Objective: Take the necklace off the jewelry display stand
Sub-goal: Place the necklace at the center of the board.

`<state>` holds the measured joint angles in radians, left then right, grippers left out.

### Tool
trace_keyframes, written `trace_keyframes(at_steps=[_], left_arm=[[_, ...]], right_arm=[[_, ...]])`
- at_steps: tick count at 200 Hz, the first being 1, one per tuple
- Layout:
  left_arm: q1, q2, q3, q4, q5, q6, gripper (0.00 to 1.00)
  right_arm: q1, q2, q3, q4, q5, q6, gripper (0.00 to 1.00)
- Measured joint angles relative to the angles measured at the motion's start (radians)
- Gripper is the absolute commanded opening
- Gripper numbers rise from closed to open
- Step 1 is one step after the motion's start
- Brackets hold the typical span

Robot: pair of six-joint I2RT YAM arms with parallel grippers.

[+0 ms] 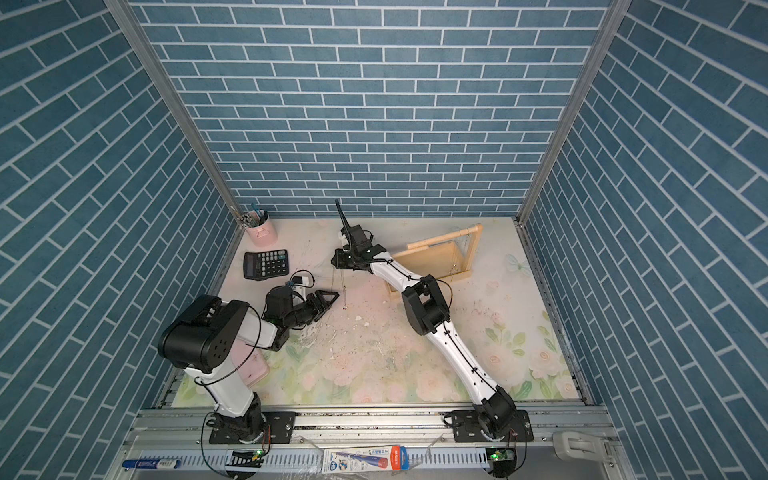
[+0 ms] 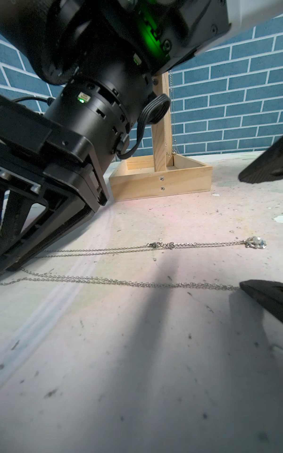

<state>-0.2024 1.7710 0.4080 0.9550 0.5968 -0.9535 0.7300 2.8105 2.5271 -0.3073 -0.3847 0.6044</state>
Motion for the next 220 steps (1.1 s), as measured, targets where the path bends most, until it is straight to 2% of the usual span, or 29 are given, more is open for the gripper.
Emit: trace_keyframes(at_steps=[120,184,220], left_arm=[[0.002,-0.006,-0.018,0.016,0.0,0.0,0.65],[0.002,-0.014,-0.029,0.019,0.0,-0.009,0.65],[0.003,-0.021,-0.039,0.024,-0.001,-0.024,0.65]], right_arm=[[-0.01,0.016,0.051,0.009,-0.001,0.035,0.21],[-0.011,0.016,0.052,-0.002,-0.001,0.039,0.31],[-0.011,0.005,0.052,-0.02,-0.001,0.038,0.4]])
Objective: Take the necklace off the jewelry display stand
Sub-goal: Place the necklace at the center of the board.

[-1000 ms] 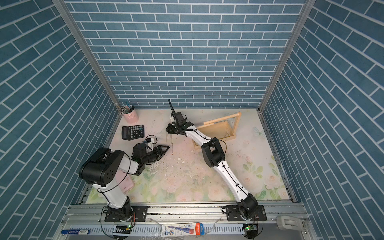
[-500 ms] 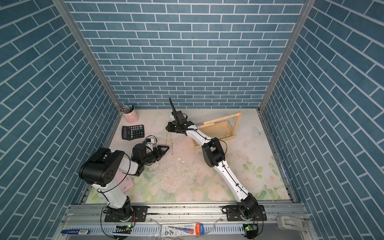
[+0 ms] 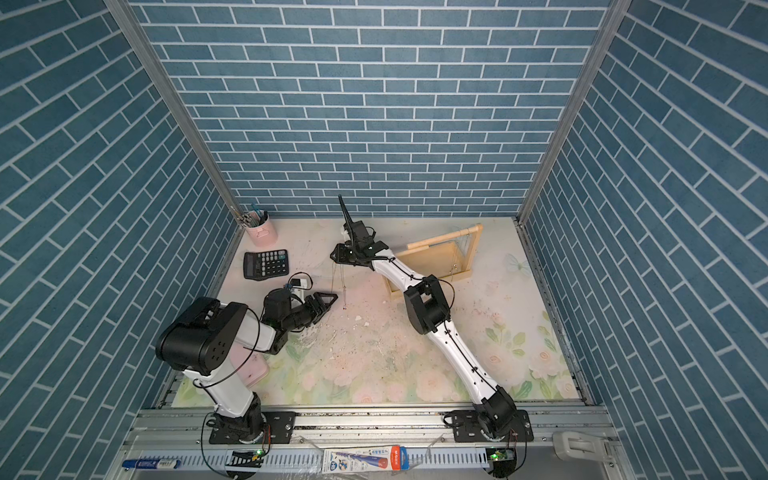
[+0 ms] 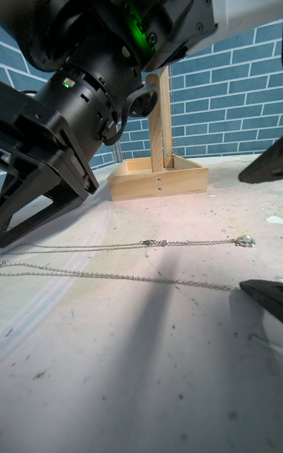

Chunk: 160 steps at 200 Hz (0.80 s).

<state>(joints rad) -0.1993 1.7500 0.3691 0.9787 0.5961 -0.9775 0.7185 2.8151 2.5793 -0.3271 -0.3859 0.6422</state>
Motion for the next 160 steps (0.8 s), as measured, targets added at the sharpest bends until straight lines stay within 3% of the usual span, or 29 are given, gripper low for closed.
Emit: trace_keyframes(at_steps=[64,118,160], left_arm=[[0.0,-0.056,0.0,-0.084,0.0,-0.006,0.7],[-0.002,-0.162,0.05,-0.286,-0.005,0.023,0.82],[-0.004,-0.314,0.126,-0.484,-0.019,0.078,0.95]], right_arm=[[0.0,-0.058,-0.002,-0.011,0.0,-0.015,0.59],[-0.008,-0.15,-0.002,-0.042,0.0,-0.029,0.77],[-0.02,-0.234,-0.002,-0.072,0.002,-0.055,0.84]])
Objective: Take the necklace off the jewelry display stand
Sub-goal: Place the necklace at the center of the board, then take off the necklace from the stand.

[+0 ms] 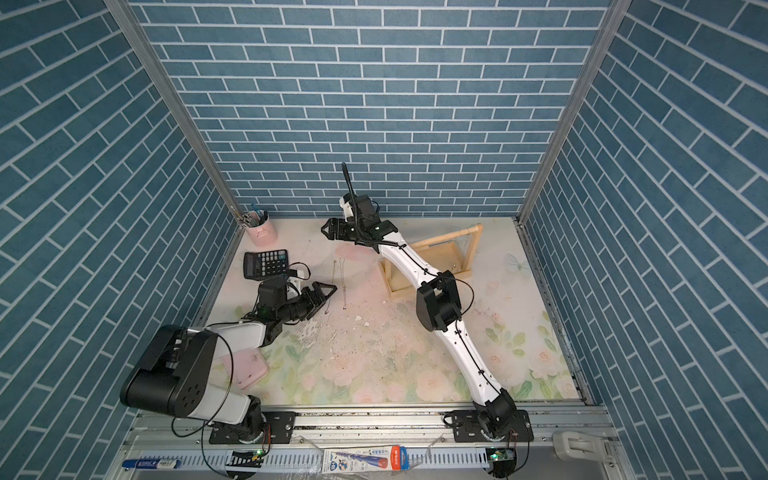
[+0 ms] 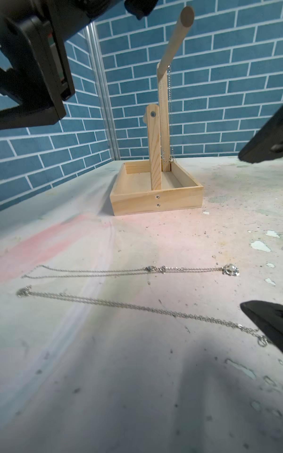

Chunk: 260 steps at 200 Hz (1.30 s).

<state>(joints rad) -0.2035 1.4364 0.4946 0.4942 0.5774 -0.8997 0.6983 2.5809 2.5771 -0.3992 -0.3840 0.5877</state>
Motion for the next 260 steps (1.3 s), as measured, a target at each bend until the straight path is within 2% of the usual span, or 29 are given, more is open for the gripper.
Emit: trace_keyframes(at_steps=[19,43,86,126,160,190,204,260], left_arm=[[0.0,-0.074,0.057,-0.117,-0.01,0.046,0.99],[0.0,-0.155,0.148,-0.275,-0.032,0.103,0.99],[-0.02,-0.252,0.355,-0.553,-0.097,0.216,0.99],[-0.101,-0.276,0.556,-0.771,-0.206,0.327,0.99],[-0.19,-0.24,0.734,-0.923,-0.33,0.432,0.99],[-0.295,-0.18,0.864,-1.028,-0.467,0.531,0.99],[-0.336,-0.133,0.937,-1.068,-0.514,0.568,0.99],[-0.459,0.093,1.234,-1.173,-0.716,0.748,0.99]], right_arm=[[-0.007,-0.048,-0.004,-0.029,0.003,-0.013,0.86],[-0.023,-0.145,-0.057,-0.058,0.007,-0.032,0.87],[-0.082,-0.388,-0.281,-0.073,0.024,-0.073,0.91],[-0.156,-0.586,-0.506,-0.074,0.051,-0.114,0.92],[-0.22,-0.714,-0.687,-0.072,0.086,-0.131,0.94],[-0.262,-0.782,-0.752,-0.081,0.127,-0.157,0.95],[-0.275,-0.812,-0.774,-0.088,0.148,-0.184,0.99],[-0.358,-0.901,-0.869,-0.134,0.266,-0.276,0.99]])
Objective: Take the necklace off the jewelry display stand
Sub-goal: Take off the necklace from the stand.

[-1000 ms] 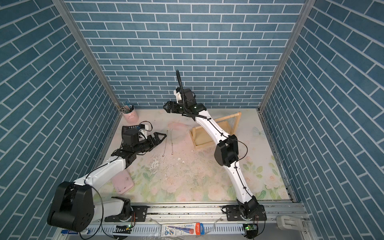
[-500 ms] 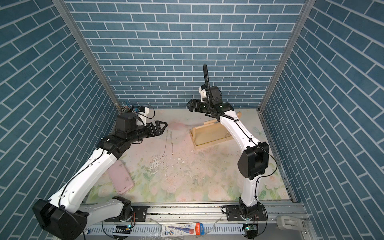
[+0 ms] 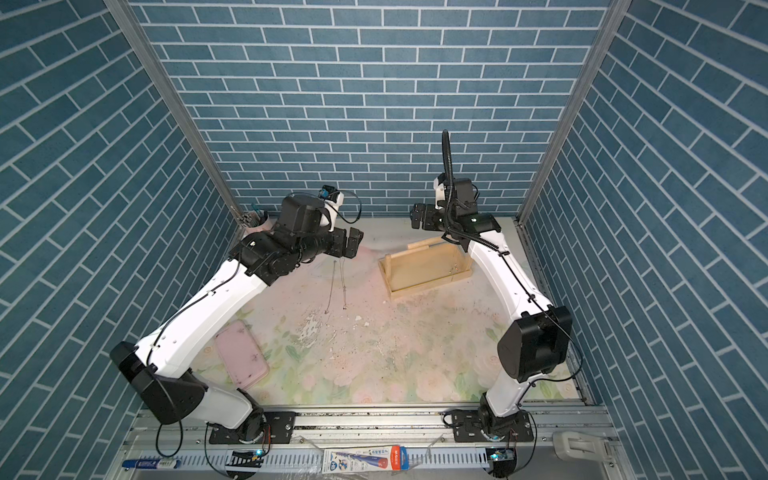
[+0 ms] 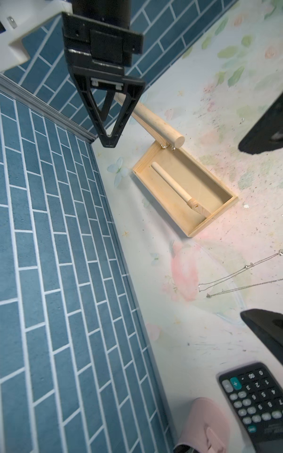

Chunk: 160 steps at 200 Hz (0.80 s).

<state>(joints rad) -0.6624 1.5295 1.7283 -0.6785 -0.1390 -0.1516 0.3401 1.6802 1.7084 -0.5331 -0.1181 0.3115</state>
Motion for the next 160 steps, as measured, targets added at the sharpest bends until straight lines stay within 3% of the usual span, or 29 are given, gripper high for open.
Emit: trace_keyframes(at_steps=[42,95,160], left_arm=[[-0.053,0.097,0.097,-0.01,-0.117,0.145,0.99],[-0.075,0.291,0.313,-0.017,-0.176,0.126,0.99],[-0.107,0.331,0.326,0.016,-0.152,0.166,0.99]], right_arm=[[-0.058,-0.07,-0.084,-0.018,0.07,-0.026,0.99],[-0.092,-0.103,-0.119,-0.024,0.094,-0.031,0.99],[-0.212,-0.163,-0.18,-0.027,0.111,0.01,0.99]])
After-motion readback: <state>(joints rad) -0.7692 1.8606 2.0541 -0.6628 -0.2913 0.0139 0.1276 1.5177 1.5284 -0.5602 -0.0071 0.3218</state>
